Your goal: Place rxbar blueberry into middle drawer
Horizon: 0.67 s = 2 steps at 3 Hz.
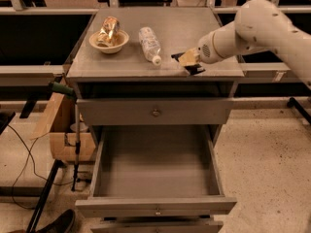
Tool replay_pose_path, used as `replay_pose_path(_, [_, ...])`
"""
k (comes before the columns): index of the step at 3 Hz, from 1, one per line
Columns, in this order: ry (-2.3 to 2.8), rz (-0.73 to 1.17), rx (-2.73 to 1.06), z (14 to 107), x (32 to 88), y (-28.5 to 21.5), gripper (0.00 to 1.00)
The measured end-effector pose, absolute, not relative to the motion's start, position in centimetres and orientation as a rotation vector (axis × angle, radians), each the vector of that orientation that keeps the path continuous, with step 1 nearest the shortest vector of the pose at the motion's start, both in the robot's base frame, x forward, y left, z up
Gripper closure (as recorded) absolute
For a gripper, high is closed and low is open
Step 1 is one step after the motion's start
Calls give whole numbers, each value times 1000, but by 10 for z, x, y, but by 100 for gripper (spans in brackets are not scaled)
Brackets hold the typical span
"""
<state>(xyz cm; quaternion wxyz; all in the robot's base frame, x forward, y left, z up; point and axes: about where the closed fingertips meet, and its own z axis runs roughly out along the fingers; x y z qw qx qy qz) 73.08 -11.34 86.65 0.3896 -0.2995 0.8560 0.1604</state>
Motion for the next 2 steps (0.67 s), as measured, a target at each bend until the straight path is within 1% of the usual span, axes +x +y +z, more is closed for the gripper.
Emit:
replay_pose_path(1, [2110, 470, -845, 893, 709, -111, 100])
replay_pose_path(2, [1993, 611, -1080, 906, 671, -101, 100])
